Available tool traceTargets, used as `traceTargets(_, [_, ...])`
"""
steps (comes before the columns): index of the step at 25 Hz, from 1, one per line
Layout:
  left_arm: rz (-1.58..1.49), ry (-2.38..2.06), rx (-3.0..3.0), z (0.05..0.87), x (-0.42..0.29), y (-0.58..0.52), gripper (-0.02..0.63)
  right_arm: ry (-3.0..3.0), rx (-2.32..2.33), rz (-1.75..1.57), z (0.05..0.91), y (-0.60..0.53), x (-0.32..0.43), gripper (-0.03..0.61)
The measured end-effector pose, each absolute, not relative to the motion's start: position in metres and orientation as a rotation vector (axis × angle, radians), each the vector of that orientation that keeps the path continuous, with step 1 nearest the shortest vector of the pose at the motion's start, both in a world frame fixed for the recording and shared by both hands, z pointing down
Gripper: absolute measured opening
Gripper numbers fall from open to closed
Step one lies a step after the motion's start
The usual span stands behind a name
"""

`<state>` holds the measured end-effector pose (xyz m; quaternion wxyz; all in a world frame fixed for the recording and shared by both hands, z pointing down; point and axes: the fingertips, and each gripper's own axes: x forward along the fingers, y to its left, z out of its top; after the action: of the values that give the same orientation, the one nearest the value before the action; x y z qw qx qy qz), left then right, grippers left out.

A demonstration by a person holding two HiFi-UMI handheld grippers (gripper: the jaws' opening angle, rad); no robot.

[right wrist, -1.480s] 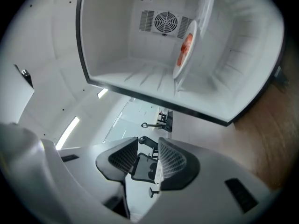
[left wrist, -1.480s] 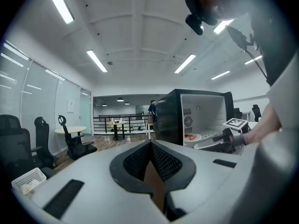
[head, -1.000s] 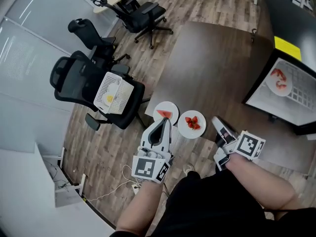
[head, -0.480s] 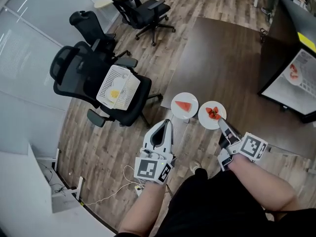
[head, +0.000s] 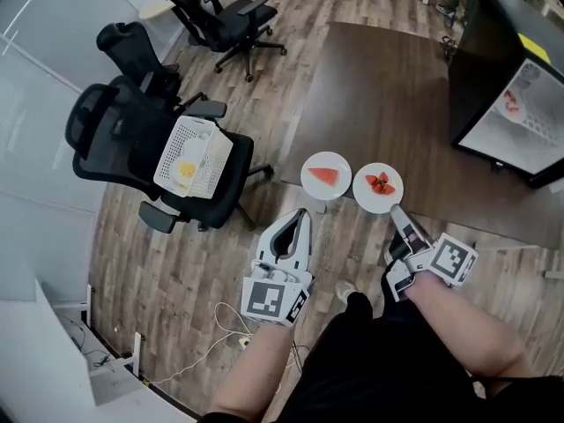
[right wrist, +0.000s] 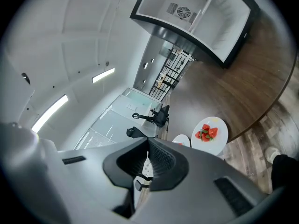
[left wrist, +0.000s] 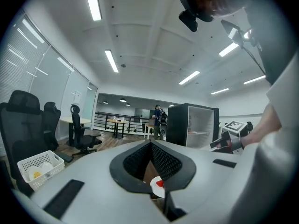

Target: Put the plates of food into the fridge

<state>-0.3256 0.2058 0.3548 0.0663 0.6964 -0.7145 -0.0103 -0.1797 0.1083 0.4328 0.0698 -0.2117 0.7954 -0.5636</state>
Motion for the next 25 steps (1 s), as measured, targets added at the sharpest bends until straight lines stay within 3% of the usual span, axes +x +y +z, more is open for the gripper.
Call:
traceTargets(13, [-0.011, -2.058, 2.081, 0.397, -0.326, 0.180, 0.003, 2.409, -0.772, -1.674, 0.482, 0.097, -0.163, 0.008])
traceTargets(25, [0.088, -1.978, 2.032, 0.454, -0.331, 0.150, 0.003, 2.396, -0.997, -1.874, 0.568, 0.086, -0.169, 0.011])
